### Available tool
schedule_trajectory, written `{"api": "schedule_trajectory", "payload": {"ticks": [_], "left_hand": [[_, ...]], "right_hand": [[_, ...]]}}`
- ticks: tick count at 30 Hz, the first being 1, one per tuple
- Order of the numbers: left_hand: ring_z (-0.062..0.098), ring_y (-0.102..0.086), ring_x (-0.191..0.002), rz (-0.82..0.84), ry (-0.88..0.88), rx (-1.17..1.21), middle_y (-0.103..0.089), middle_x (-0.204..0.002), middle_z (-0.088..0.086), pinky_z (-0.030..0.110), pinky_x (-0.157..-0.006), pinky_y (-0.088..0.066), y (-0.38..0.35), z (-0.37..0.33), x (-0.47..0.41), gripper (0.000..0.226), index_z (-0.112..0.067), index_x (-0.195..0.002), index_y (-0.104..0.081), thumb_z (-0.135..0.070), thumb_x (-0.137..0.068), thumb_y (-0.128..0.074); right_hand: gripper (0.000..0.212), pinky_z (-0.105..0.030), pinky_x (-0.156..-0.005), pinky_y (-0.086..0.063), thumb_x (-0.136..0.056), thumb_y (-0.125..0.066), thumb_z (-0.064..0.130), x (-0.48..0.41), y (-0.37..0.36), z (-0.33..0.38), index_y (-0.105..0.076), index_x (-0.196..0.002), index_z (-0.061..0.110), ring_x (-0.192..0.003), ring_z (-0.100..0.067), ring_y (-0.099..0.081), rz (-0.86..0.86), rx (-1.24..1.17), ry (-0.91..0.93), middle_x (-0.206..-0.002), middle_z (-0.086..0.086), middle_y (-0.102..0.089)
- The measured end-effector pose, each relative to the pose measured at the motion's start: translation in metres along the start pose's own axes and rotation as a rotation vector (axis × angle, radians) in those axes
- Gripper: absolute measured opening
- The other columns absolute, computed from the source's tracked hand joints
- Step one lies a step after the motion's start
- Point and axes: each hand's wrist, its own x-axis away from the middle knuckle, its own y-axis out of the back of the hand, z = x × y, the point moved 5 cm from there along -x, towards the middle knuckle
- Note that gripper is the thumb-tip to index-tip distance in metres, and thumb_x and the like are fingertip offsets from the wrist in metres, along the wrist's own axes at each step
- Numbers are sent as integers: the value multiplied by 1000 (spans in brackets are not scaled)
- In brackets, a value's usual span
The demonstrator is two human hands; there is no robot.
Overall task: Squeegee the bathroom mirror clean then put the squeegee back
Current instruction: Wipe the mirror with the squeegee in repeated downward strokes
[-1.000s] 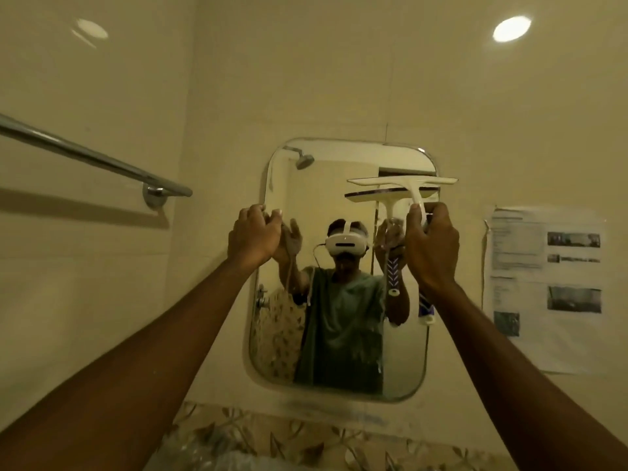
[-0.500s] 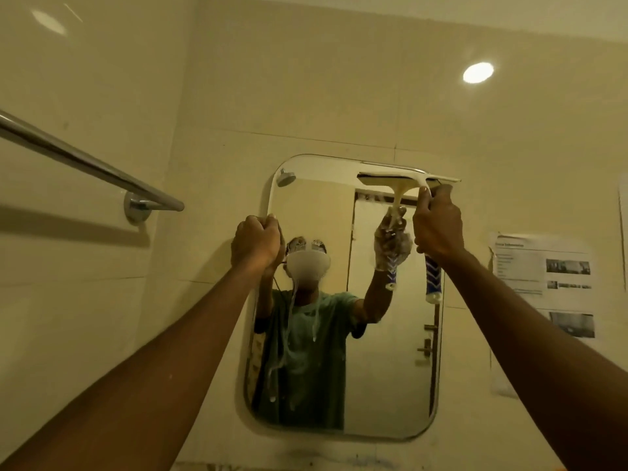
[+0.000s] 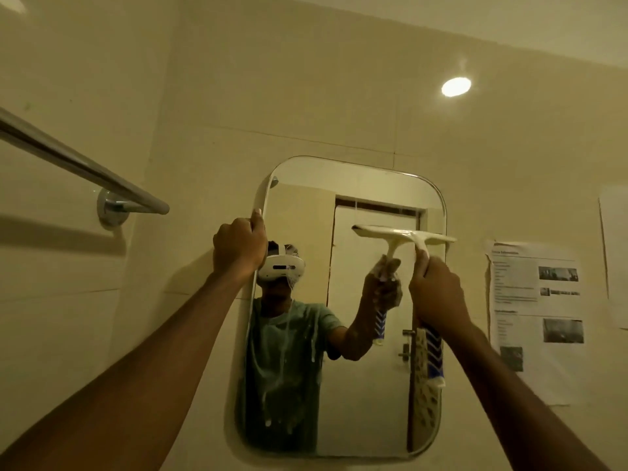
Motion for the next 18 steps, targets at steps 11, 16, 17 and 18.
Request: {"api": "schedule_trajectory", "payload": {"ticks": [11,16,17,18], "left_hand": [[8,-41,-40,-59,-115,7,-41,-43,-4,20,-43,-23,-4,2,1,56,-13,-53,-49,-37,-101,-32],[9,-41,-36,-80,-143,11,-42,-41,-3,20,-41,-22,-8,3,3,56,-11,-53,-50,-36,-101,-33],[8,-41,-36,-86,-148,10,-41,-41,-3,19,-41,-22,-8,3,3,56,-11,-54,-51,-36,-101,-33],[8,-41,-36,-95,-153,9,-41,-41,-4,19,-41,-22,-7,3,3,56,-12,-54,-50,-35,-101,-33]], "right_hand": [[33,-42,-56,-57,-102,-31,28,-102,47,71,-54,-98,5,-52,-23,-56,-5,94,62,-70,-10,-55],[39,-24,-36,-44,-104,-29,34,-84,28,50,-54,-90,7,-42,-17,-56,-43,56,70,-64,-9,-58],[44,-24,-36,-44,-104,-27,35,-72,22,43,-54,-85,7,-39,-15,-55,-43,50,93,-60,-8,-57],[47,-23,-35,-44,-104,-26,36,-57,16,36,-55,-80,8,-36,-13,-53,-37,42,99,-56,-7,-56]]}}
